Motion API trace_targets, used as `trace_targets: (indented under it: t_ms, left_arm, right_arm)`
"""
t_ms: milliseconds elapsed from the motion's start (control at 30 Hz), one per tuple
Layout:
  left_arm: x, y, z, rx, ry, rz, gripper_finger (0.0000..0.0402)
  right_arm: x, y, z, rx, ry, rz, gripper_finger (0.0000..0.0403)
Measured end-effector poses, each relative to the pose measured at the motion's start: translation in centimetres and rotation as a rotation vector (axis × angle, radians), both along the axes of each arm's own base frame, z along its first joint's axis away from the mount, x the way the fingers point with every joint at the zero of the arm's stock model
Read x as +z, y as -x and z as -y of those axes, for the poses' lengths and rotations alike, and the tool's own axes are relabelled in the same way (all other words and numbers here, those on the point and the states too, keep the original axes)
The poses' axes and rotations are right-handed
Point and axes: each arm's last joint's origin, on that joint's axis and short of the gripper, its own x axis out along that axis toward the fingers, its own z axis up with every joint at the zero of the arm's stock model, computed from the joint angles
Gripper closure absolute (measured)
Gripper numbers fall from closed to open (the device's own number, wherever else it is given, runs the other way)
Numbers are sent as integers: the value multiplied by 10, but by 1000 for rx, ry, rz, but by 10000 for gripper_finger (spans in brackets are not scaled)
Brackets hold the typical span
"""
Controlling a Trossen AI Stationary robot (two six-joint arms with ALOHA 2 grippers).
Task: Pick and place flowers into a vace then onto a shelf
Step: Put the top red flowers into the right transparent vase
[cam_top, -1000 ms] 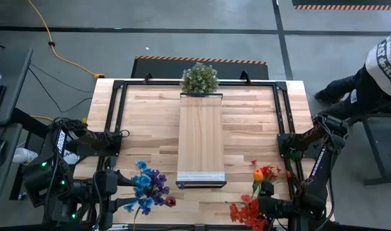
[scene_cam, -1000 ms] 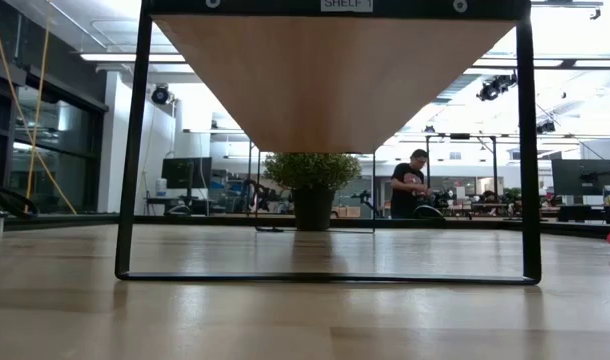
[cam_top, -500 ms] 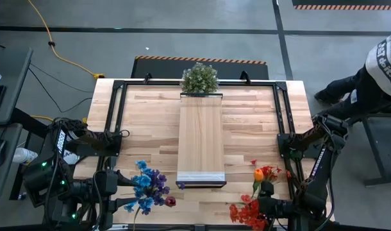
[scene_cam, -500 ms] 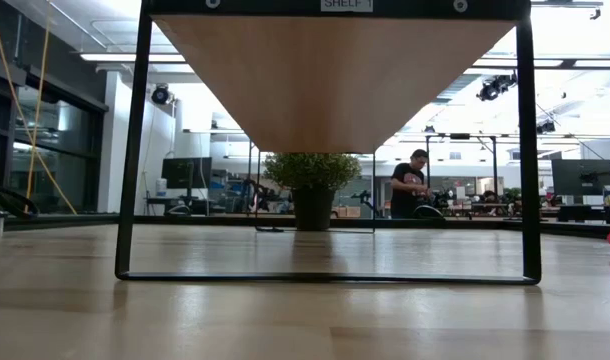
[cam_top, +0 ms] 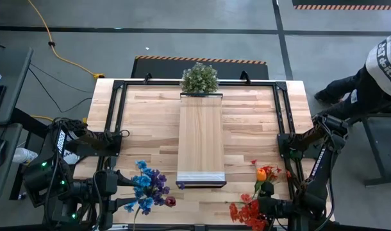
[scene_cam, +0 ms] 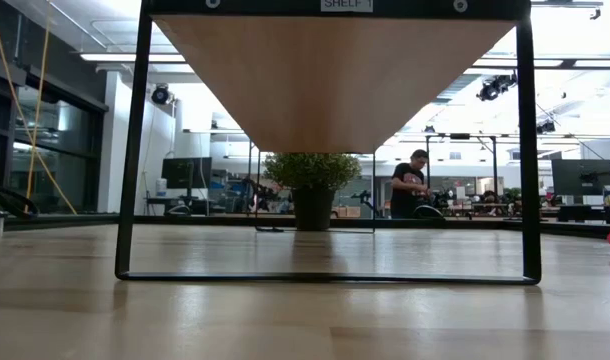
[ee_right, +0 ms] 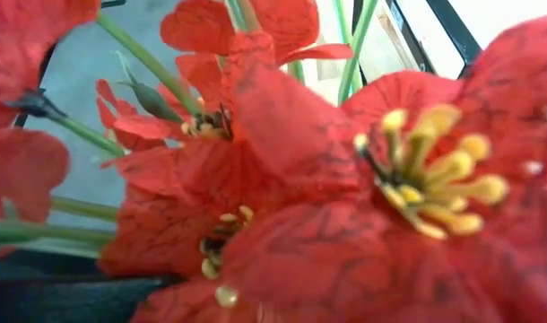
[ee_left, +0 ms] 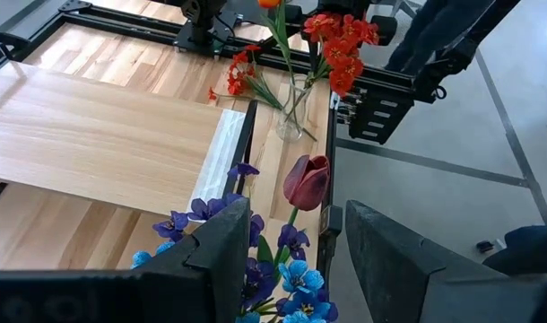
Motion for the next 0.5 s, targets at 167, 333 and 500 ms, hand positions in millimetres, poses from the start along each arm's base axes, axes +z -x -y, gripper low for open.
trace_targets:
  t_ms: [167, 333, 500]
  left_arm:
    - [0, 0, 0, 0, 0, 0, 186]
    - [0, 0, 0, 0, 0, 0, 186]
    - [0, 0, 0, 0, 0, 0, 186]
  right_arm:
    - [0, 0, 1, 0, 7, -3, 252]
    - [-1, 0, 1, 0, 14, -14, 248]
    - [-2, 1, 1, 15, 3, -40, 227]
